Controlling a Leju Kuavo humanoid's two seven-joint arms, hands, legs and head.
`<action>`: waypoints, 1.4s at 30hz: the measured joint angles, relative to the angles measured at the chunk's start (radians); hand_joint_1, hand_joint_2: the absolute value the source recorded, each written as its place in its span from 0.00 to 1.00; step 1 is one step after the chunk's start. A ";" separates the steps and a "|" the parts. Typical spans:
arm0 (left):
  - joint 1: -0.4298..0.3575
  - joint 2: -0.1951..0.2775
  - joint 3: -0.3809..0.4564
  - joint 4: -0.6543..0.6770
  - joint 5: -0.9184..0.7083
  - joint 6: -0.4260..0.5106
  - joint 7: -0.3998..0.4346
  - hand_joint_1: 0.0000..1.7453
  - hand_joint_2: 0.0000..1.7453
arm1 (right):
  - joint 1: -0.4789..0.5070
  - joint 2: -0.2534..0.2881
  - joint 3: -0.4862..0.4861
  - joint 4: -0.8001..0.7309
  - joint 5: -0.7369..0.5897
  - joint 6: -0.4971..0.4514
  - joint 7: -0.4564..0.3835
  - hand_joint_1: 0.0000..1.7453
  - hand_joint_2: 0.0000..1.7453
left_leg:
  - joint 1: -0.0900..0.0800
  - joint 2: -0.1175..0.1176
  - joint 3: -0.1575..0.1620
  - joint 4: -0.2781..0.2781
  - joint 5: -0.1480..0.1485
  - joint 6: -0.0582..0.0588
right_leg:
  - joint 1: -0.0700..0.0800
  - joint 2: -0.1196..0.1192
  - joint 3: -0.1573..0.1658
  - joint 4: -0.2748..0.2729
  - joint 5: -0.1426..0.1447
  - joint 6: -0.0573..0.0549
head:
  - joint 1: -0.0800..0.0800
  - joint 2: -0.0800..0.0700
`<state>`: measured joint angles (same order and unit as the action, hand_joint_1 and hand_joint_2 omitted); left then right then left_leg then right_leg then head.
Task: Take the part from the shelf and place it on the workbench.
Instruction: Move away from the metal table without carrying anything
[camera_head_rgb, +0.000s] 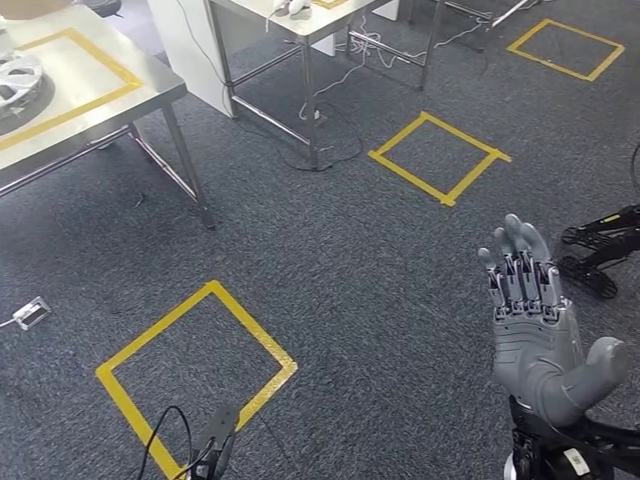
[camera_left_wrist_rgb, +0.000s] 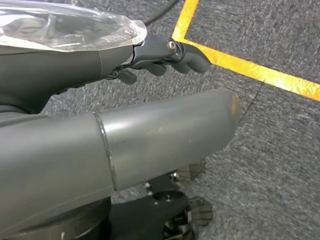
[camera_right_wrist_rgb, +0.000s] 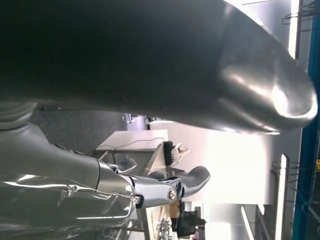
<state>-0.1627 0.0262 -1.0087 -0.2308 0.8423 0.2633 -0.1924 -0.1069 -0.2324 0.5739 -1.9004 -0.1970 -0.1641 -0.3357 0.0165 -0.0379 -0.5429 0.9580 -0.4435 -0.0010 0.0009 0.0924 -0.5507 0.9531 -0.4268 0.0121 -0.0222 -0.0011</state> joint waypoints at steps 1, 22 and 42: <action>-0.001 -0.001 0.000 0.000 -0.001 0.000 0.000 0.00 0.00 | 0.002 0.000 -0.001 -0.001 0.002 0.001 0.001 0.00 0.00 | 0.000 0.008 0.000 -0.001 0.001 0.006 | -0.001 0.004 -0.002 0.000 0.000 0.006 | 0.000 0.000; -0.009 0.000 0.000 0.000 -0.012 -0.001 0.001 0.00 0.00 | 0.005 0.001 -0.021 -0.021 0.011 0.012 0.009 0.00 0.00 | -0.005 0.049 -0.086 0.245 -0.149 -0.016 | -0.002 -0.078 0.002 -0.006 0.005 -0.023 | -0.002 0.000; -0.013 0.005 0.000 0.000 -0.012 -0.007 0.000 0.00 0.00 | 0.018 0.001 -0.025 -0.026 0.012 0.012 0.013 0.00 0.00 | -0.002 0.093 0.028 -0.026 -0.004 0.019 | -0.019 -0.115 -0.065 0.146 -0.046 0.035 | 0.007 0.000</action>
<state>-0.1752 0.0308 -1.0090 -0.2308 0.8305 0.2560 -0.1923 -0.0885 -0.2316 0.5490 -1.9268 -0.1854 -0.1517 -0.3231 0.0148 0.0552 -0.5147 0.9319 -0.4479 0.0178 -0.0177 -0.0228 -0.6157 1.0996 -0.4726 0.0469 -0.0150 -0.0012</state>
